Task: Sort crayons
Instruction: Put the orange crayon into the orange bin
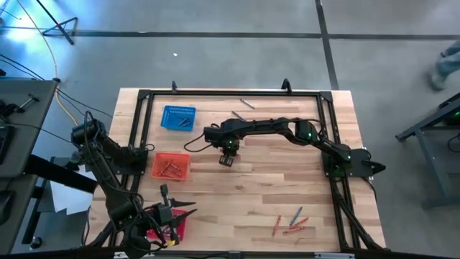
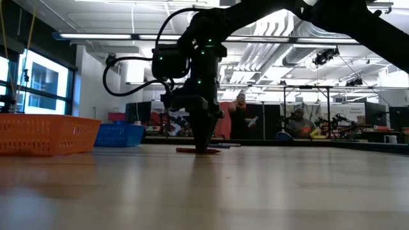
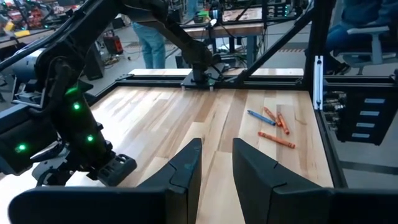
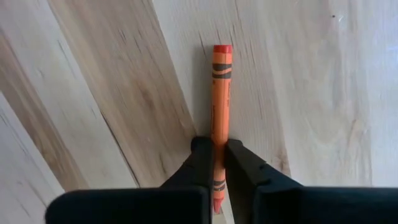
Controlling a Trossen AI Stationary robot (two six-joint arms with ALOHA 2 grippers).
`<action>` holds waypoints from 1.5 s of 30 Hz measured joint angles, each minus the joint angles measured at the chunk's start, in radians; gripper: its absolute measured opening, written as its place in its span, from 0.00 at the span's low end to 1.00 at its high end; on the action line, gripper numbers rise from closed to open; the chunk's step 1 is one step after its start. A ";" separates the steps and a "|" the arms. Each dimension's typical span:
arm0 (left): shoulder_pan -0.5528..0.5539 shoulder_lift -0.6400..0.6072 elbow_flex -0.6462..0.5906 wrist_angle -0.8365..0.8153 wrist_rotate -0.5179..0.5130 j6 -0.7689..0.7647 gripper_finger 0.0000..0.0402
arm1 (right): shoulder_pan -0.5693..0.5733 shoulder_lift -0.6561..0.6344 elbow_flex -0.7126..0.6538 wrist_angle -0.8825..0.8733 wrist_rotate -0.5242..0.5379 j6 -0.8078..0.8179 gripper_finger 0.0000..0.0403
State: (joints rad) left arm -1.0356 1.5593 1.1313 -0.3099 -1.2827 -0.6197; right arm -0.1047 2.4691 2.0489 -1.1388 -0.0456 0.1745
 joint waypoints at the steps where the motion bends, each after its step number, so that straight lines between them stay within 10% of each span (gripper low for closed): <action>1: -0.002 0.000 0.000 0.000 0.000 0.000 0.19 | 0.000 0.001 0.006 -0.011 0.001 0.000 0.02; 24: -0.044 -0.003 0.000 -0.008 -0.074 0.003 0.19 | 0.073 -0.028 0.278 -0.009 0.017 -0.139 0.00; 45: -0.087 -0.053 0.000 0.033 -0.137 -0.005 0.19 | 0.184 -0.009 0.252 0.812 -0.056 -0.174 0.00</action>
State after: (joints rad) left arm -1.1229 1.5059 1.1313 -0.2769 -1.4200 -0.6248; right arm 0.0790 2.4602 2.3012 -0.3266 -0.1020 0.0005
